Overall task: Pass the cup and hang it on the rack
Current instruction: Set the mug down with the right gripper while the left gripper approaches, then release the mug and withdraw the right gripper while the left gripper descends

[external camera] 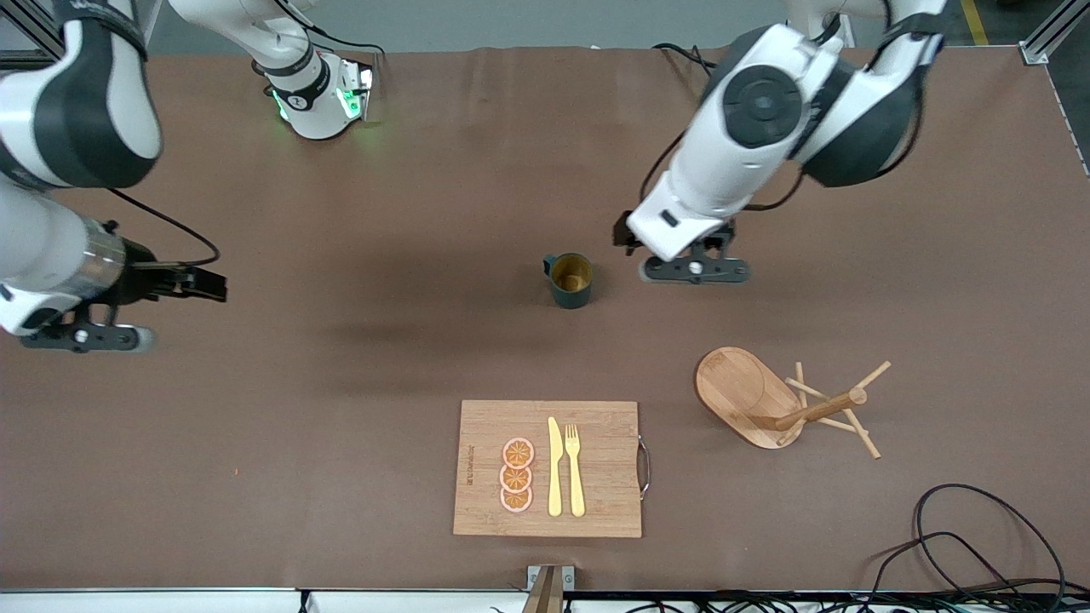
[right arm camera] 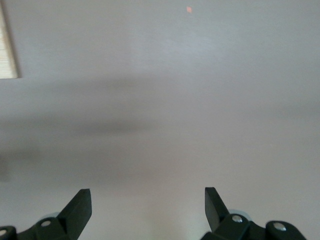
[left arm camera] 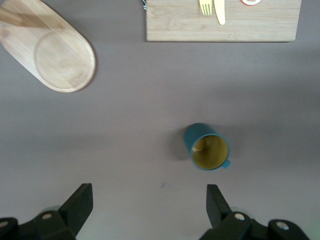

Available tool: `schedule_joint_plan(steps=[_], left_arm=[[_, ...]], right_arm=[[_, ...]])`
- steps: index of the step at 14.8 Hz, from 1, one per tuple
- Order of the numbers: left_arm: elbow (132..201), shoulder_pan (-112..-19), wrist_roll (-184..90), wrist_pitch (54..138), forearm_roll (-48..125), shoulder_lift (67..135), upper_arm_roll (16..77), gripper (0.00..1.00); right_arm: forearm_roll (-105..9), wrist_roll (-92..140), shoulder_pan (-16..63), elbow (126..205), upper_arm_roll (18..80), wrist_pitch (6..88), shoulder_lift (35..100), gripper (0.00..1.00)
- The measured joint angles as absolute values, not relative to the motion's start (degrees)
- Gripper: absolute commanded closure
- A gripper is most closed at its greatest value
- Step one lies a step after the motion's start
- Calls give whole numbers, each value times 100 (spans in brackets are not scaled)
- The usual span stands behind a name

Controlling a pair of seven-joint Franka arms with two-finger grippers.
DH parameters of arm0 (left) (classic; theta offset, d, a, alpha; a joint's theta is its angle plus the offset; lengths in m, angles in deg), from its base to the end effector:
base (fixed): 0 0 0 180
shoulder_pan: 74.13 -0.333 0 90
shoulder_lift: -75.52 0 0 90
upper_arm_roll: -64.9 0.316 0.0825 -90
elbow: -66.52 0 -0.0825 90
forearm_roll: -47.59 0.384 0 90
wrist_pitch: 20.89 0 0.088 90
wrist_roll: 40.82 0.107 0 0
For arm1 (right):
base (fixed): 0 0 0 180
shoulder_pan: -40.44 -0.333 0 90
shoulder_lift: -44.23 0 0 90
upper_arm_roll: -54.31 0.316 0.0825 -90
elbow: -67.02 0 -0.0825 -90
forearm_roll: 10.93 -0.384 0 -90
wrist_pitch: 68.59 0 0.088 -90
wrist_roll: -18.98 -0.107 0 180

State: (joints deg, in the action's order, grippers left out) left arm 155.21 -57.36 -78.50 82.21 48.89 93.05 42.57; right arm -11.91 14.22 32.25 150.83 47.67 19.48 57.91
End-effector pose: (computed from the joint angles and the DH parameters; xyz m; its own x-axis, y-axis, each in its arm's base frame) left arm 0.5186 -0.3832 0.4826 0.9965 -0.0179 -0.0820 -0.0135 -0.9985 0.0537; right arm 0.6149 0.0260 0.5331 0.9854 -0.0570 -0.1607 -0.0538 -0.9983 0.0238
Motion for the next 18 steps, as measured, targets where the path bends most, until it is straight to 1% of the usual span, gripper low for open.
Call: schedule_joint_plan(steps=[4,8,10,12,13,15,18], left_arm=[[15516,-4845,-10080,8518,5725,9772,4240,0],[15516,-3673,-12951,8477,7250,10277,4231,0],[15488,-3219,-13811,8170,7931,10589,4245,0],[15292,-2733,-14481,7678,8629,11033,4317,0],[15114,-2452,-14752,7468,8883,11296,4416,0],[14762,-1889,-15090,7286,9090,11761,4809,0],[14391,-1098,-15156,7250,9120,12289,5731,0]], right_arm=[[-1190,1932,3778,15082,4769,1784,5707,0],[-1178,1978,3829,14965,4801,1747,5708,0],[-1176,1978,3830,14846,4821,1746,5708,0],[-1176,1977,3841,14799,4820,1741,5709,0],[-1176,1977,3848,14792,4820,1725,5709,0],[-1176,1976,3856,14789,4818,1667,5709,0],[-1295,1970,3957,14788,4816,1604,5710,0]])
